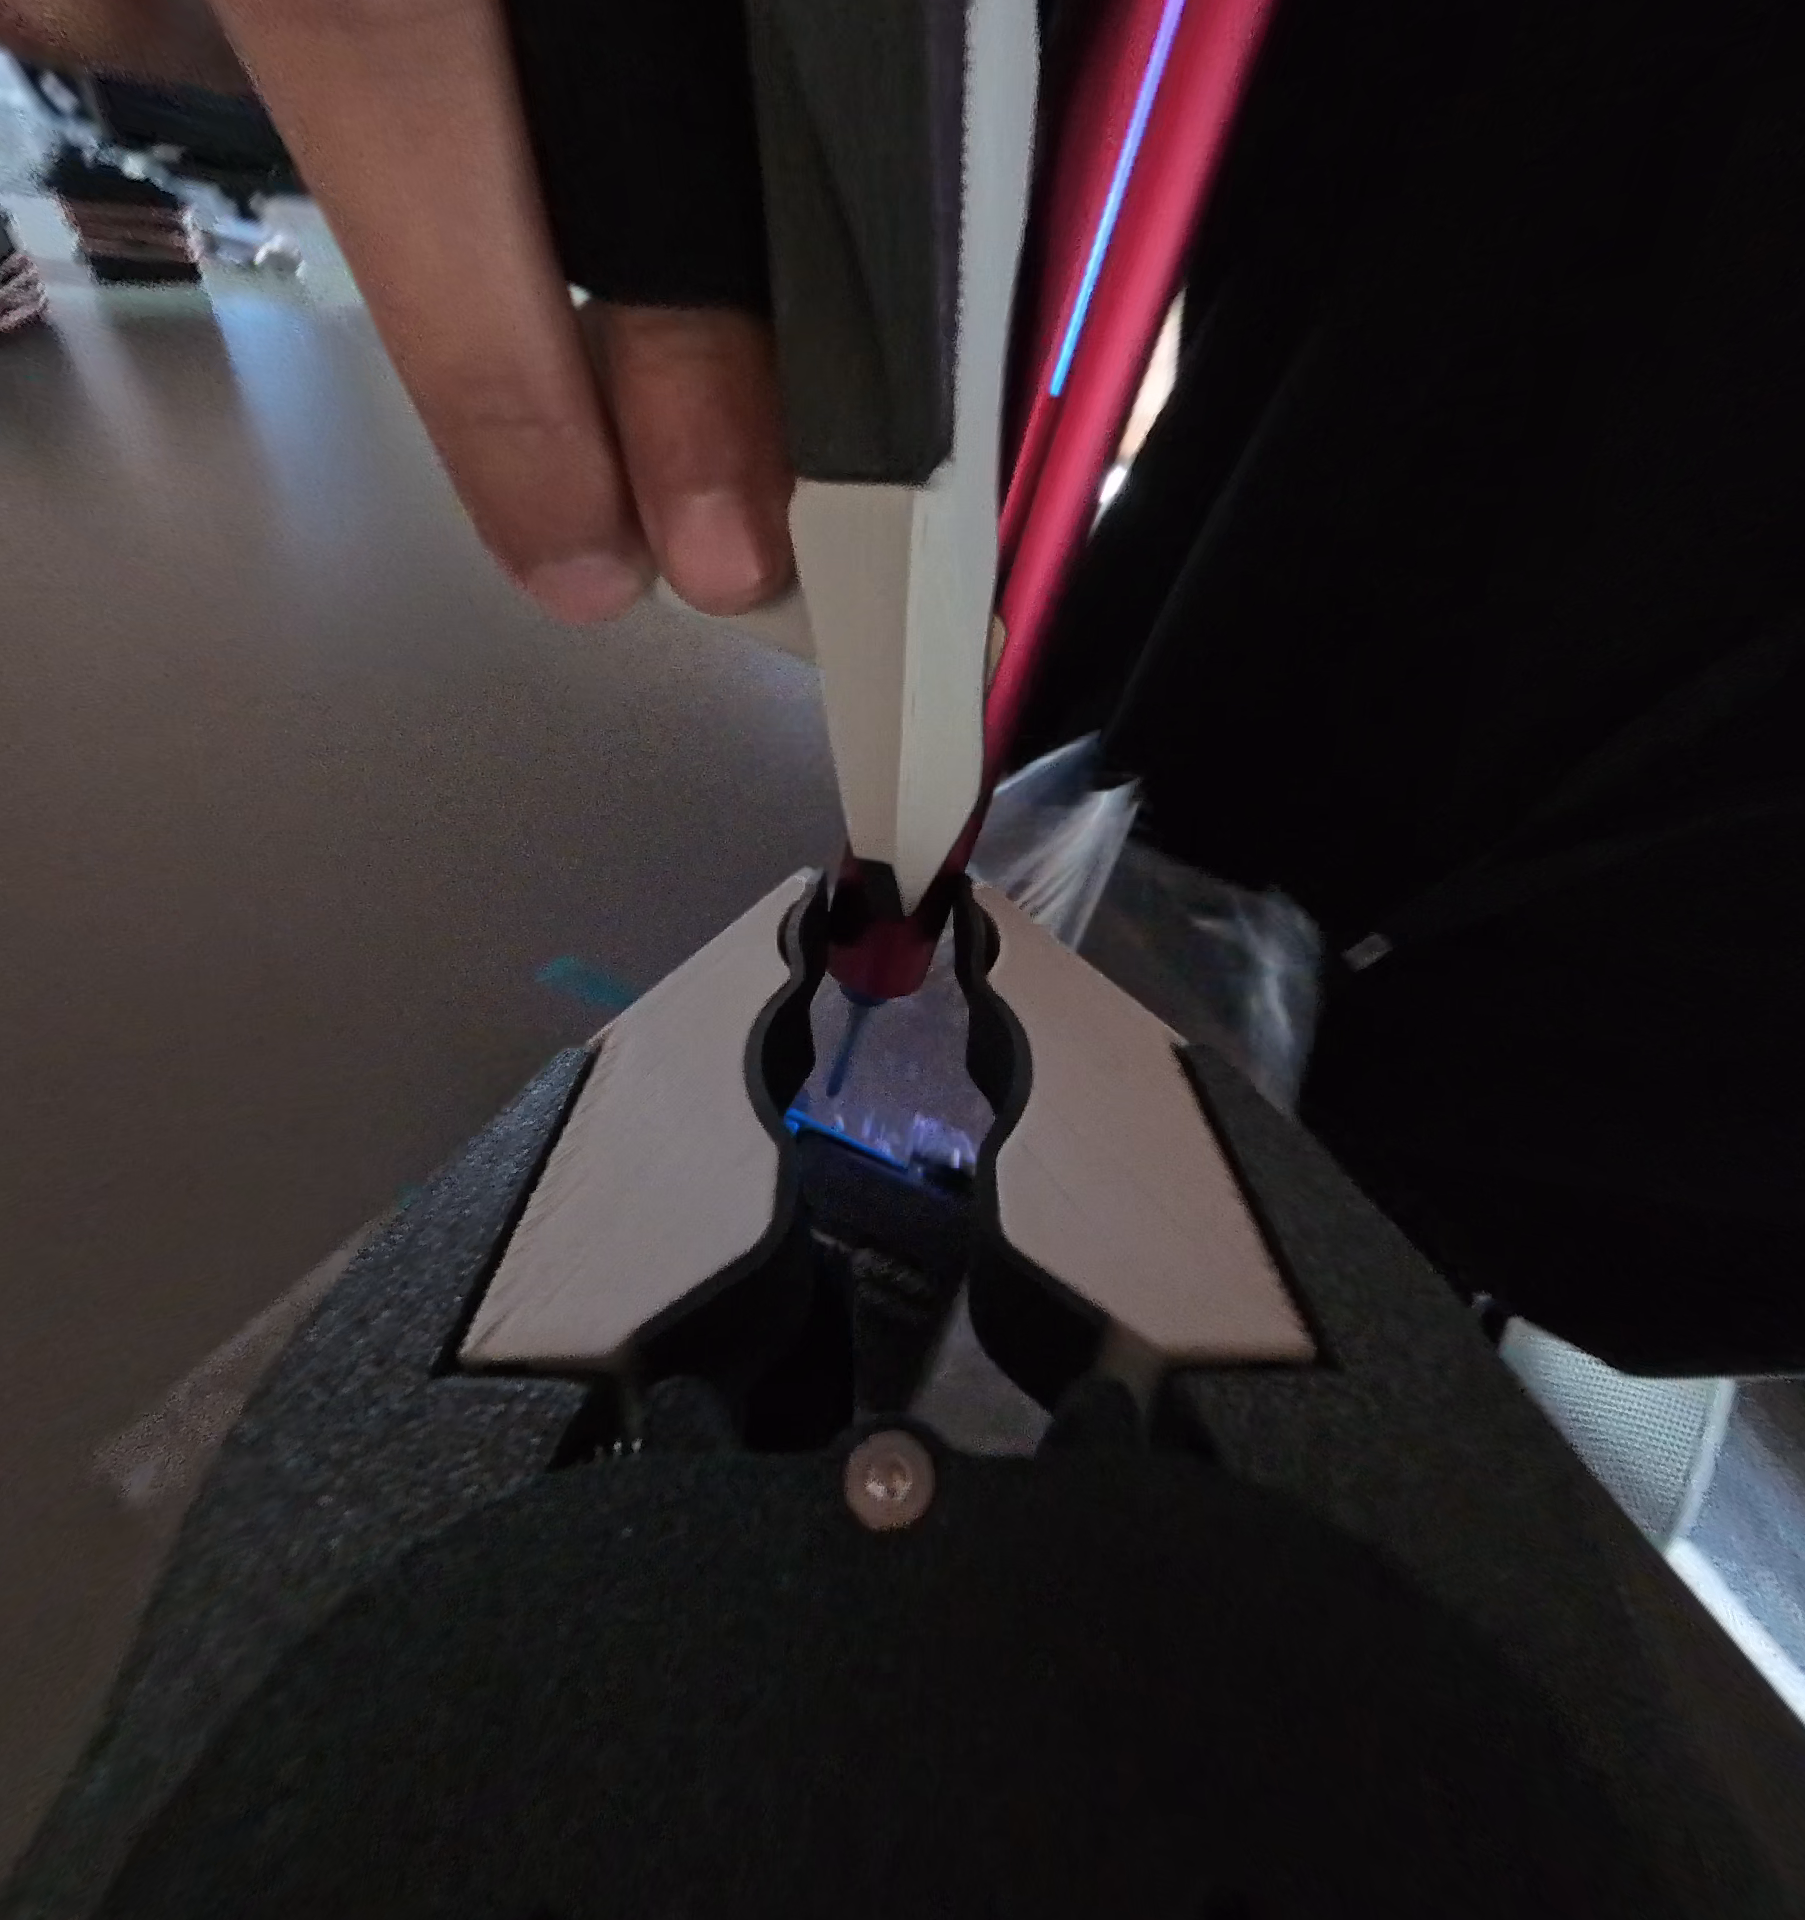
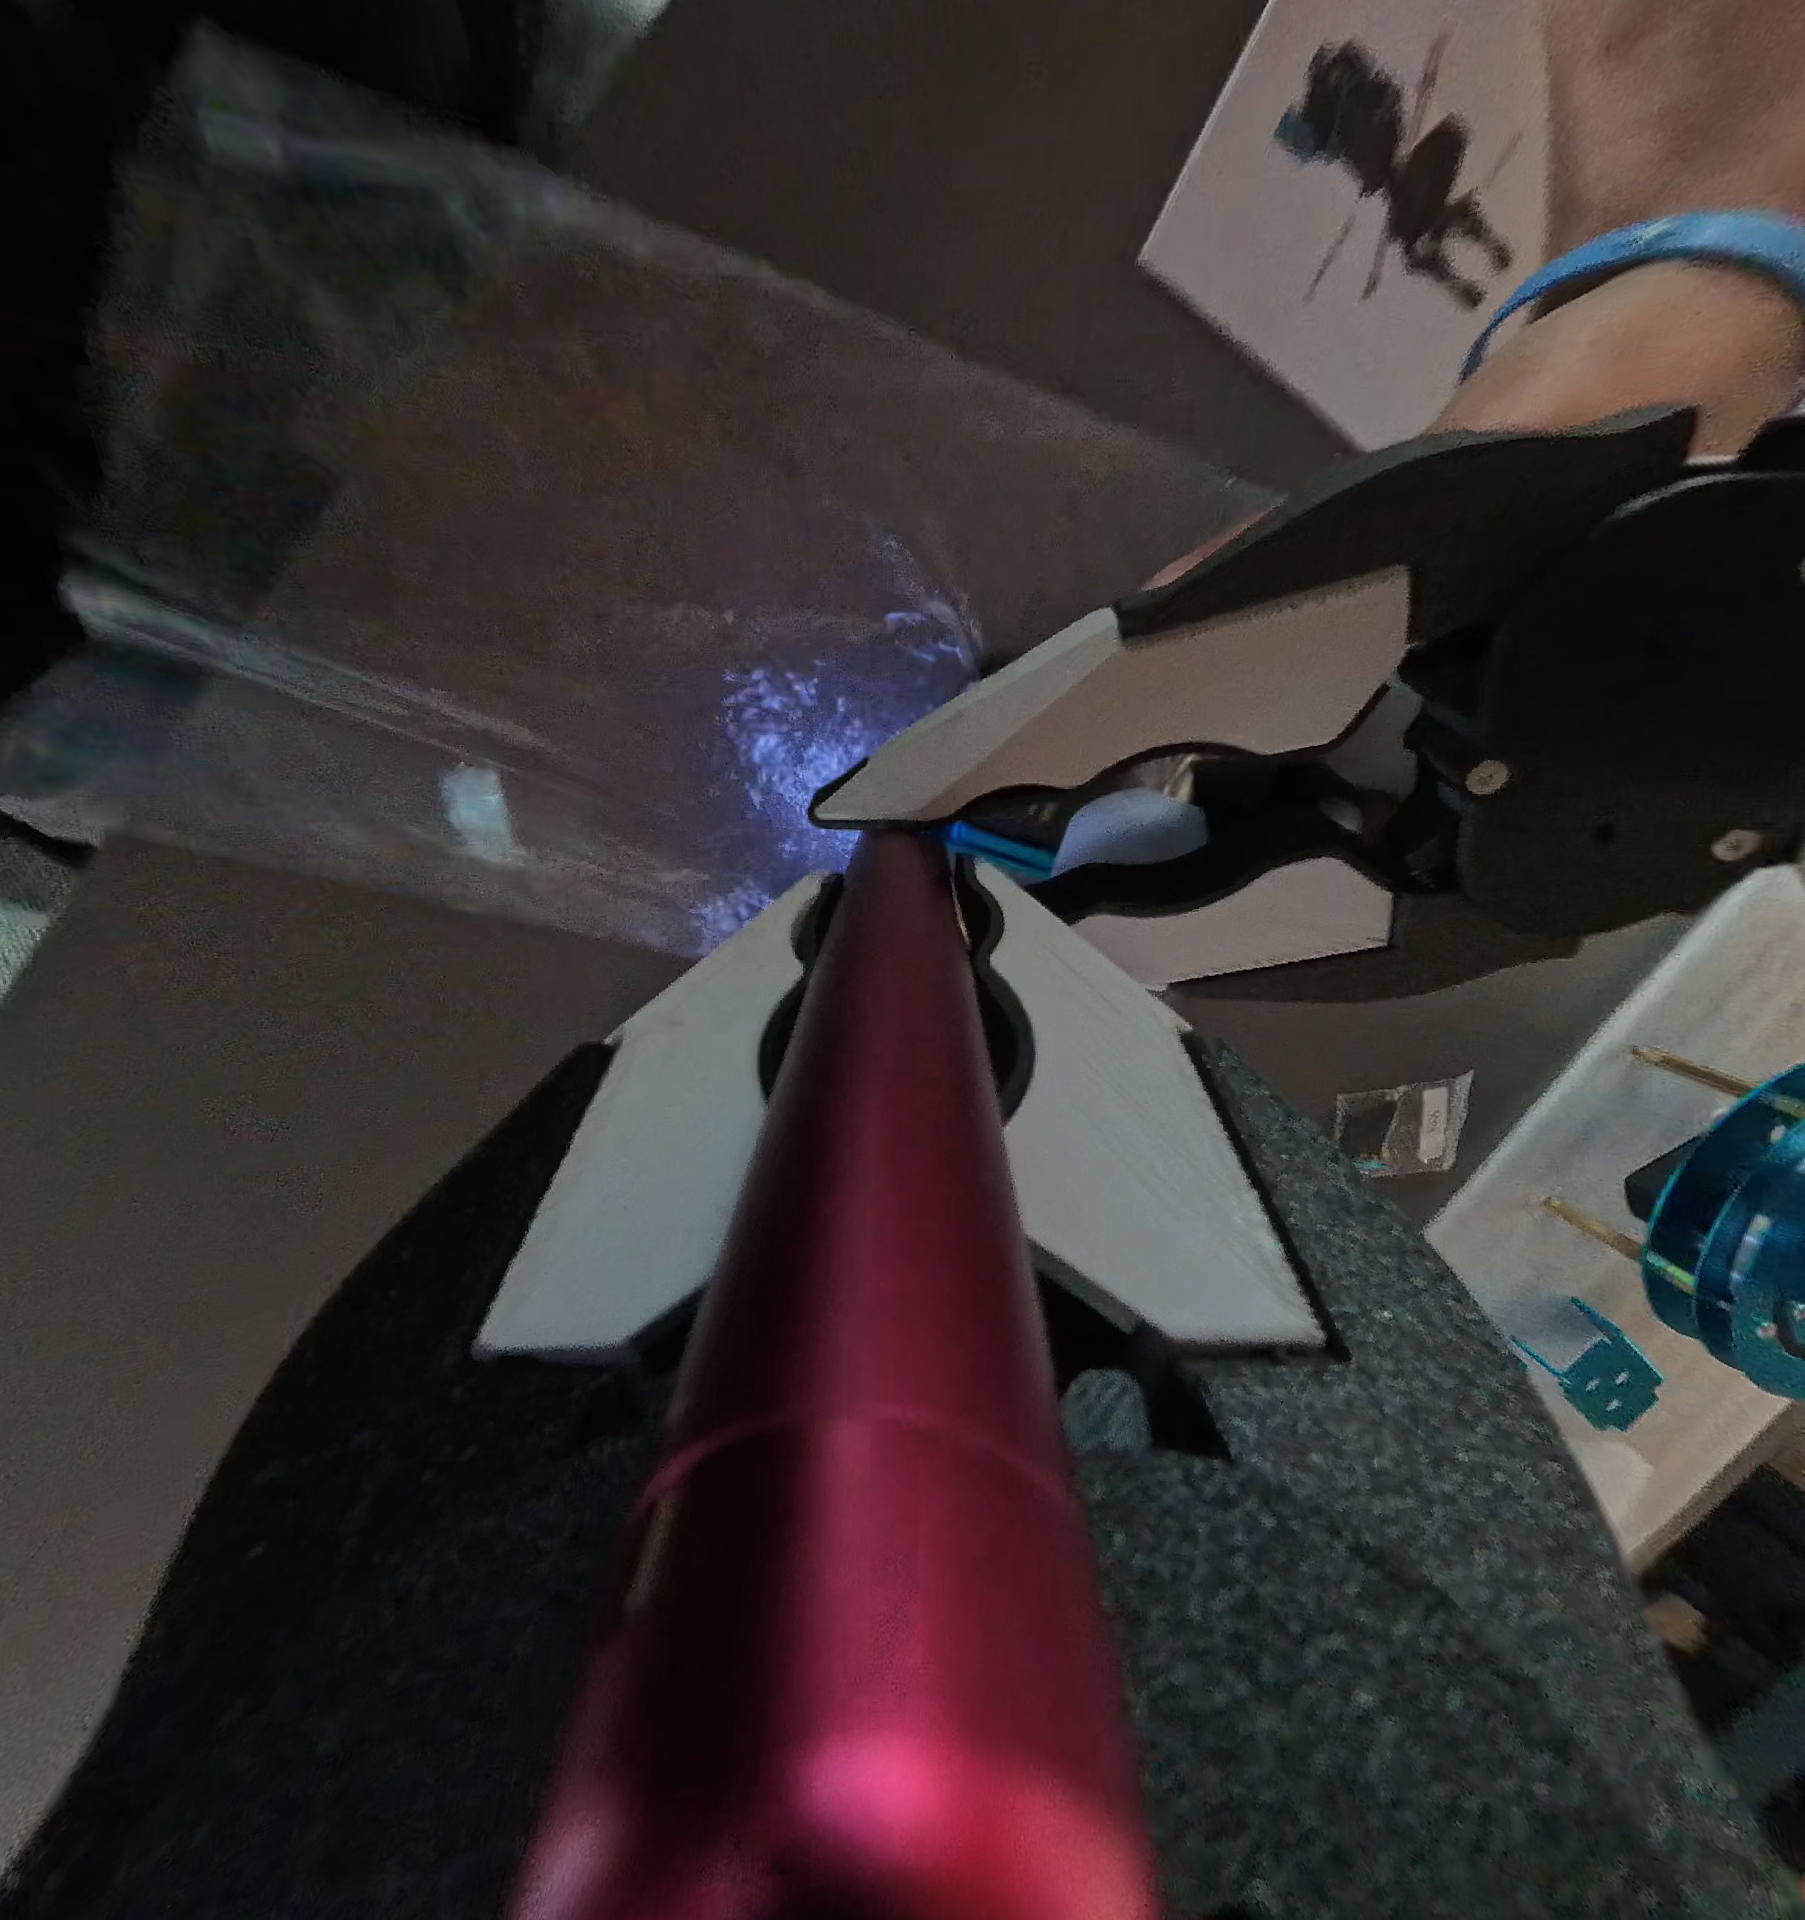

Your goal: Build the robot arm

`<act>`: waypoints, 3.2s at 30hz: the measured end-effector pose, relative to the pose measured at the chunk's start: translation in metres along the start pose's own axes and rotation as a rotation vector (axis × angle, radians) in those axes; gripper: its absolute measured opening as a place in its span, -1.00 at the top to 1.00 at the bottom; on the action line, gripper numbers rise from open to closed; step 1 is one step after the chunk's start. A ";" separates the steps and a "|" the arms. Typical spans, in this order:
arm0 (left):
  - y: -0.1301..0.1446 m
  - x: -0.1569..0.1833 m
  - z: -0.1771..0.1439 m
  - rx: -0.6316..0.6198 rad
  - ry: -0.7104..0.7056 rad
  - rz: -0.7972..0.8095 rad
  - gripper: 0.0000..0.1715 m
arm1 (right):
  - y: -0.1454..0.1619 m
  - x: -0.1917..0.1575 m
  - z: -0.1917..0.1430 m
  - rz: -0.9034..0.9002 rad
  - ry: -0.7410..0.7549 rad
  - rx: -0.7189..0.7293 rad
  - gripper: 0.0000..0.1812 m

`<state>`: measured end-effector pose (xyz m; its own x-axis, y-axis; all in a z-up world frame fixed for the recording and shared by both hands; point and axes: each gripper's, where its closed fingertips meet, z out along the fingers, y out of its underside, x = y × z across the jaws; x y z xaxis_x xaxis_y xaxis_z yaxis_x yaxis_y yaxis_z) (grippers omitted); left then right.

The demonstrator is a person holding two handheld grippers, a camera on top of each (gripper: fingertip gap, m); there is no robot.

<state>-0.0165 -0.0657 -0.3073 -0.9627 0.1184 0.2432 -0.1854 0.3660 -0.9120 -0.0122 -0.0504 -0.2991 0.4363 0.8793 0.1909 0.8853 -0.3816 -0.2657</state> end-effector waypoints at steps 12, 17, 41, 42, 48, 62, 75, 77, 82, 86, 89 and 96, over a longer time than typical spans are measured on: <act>-0.039 -0.013 -0.075 0.154 -0.205 0.010 0.35 | 0.004 0.002 -0.021 0.163 0.113 0.143 0.75; -0.047 -0.023 -0.126 0.208 -0.433 -0.011 0.36 | 0.019 -0.004 -0.043 0.274 0.258 0.324 0.75; 0.032 -0.003 -0.112 -0.243 -0.778 -0.115 0.40 | 0.092 -0.002 -0.047 0.511 0.623 0.667 0.76; 0.033 -0.004 -0.109 -0.294 -0.765 -0.087 0.40 | 0.093 -0.003 -0.048 0.521 0.620 0.688 0.75; 0.046 -0.032 -0.074 -0.818 -0.595 0.131 0.18 | 0.112 -0.005 -0.047 0.585 0.622 0.709 0.74; 0.088 -0.066 -0.045 -1.250 -0.150 0.235 0.21 | 0.132 -0.009 -0.038 0.660 0.570 0.713 0.75; 0.007 -0.087 -0.080 -0.524 -0.650 -0.142 0.24 | 0.055 -0.066 -0.038 0.528 0.355 0.685 0.76; -0.015 -0.076 -0.100 -0.345 -0.738 -0.176 0.24 | 0.028 -0.094 -0.018 0.491 0.260 0.623 0.78; -0.050 -0.004 -0.151 0.068 -0.889 -0.237 0.24 | -0.016 -0.137 -0.007 0.550 0.241 0.631 0.78; -0.046 0.079 -0.173 0.287 -1.014 -0.258 0.24 | -0.028 -0.136 0.007 0.712 0.382 0.661 0.77; -0.027 0.147 -0.183 0.406 -1.137 -0.274 0.25 | -0.032 -0.132 0.022 0.816 0.444 0.666 0.75; 0.034 0.286 -0.180 0.585 -1.438 -0.335 0.25 | -0.112 -0.137 0.013 0.827 0.520 0.882 0.75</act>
<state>-0.2628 0.1469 -0.2087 -0.1768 -0.9497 0.2584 -0.1385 -0.2359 -0.9619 -0.1734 -0.1240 -0.3071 0.9811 0.1898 -0.0385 0.0130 -0.2631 -0.9647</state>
